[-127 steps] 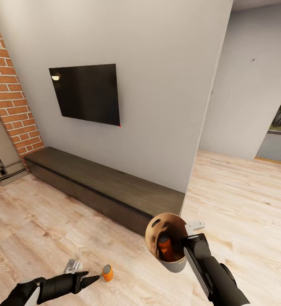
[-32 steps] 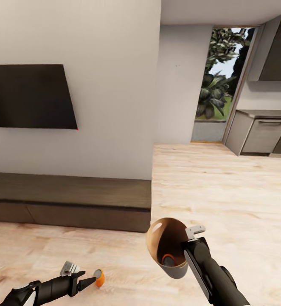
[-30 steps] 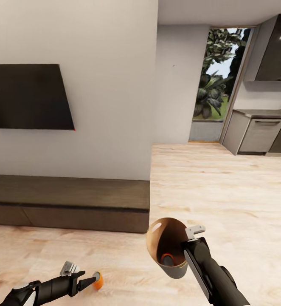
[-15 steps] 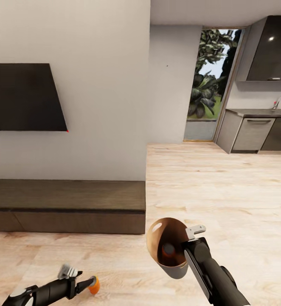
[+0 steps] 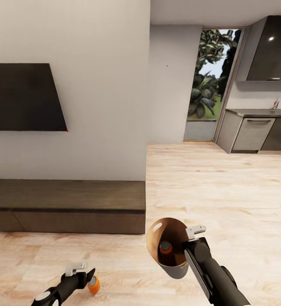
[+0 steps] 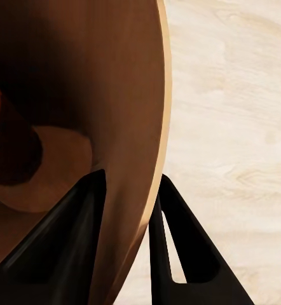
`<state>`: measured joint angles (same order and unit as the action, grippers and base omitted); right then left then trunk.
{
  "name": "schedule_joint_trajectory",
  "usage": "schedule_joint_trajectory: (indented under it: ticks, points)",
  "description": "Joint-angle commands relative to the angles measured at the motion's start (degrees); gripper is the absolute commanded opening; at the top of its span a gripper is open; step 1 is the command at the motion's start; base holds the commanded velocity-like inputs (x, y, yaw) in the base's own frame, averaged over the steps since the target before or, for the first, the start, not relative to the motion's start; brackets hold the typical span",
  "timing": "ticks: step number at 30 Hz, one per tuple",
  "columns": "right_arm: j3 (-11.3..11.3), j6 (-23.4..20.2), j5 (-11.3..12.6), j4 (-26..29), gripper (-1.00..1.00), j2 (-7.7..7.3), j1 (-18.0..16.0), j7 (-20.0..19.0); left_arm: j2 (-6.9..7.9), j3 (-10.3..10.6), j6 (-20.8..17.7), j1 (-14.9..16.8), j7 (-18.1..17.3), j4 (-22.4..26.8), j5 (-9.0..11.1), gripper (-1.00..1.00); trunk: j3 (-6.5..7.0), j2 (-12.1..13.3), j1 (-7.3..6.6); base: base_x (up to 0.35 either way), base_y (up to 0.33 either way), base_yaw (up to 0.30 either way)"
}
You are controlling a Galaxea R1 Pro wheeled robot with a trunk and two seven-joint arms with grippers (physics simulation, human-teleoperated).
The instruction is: Put the three can of soda from the living room inside the tash can in the kitchen.
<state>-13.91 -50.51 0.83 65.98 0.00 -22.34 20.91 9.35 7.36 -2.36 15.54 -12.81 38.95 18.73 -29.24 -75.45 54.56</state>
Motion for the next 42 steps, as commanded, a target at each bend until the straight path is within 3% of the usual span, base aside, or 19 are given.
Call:
schedule_joint_trajectory:
  ticks: [1,5,8,15,42]
  points:
    - [0.48,-0.03,-0.48,0.03,-1.00,-0.04,-0.02,-0.08,-1.18,0.01,0.01,0.56,2.89,0.08,-0.05,1.00,0.01,0.00,0.00,0.000,0.000,0.000]
    - [7.13,-0.03,-0.38,0.05,-1.00,-0.08,-0.01,-0.21,-2.15,0.02,0.37,1.58,5.24,0.20,-0.08,1.00,0.01,0.00,0.00,0.000,0.000,0.000]
    - [9.74,-0.03,-0.33,0.07,-1.00,-0.08,-0.02,-0.24,-2.32,0.02,1.86,1.77,5.66,0.23,-0.09,1.00,0.01,0.00,0.00,0.000,0.000,0.000]
    - [10.88,-0.03,-0.31,0.06,-1.00,0.07,-0.02,-0.26,-2.33,-0.07,3.63,1.85,5.93,0.17,-0.09,1.00,0.01,0.00,0.00,0.000,0.000,0.000]
    - [11.10,-0.03,-0.30,0.05,-1.00,0.09,-0.06,-0.35,-1.73,-1.13,4.11,1.86,6.02,0.33,-0.09,1.00,0.01,0.00,0.00,0.000,0.000,0.000]
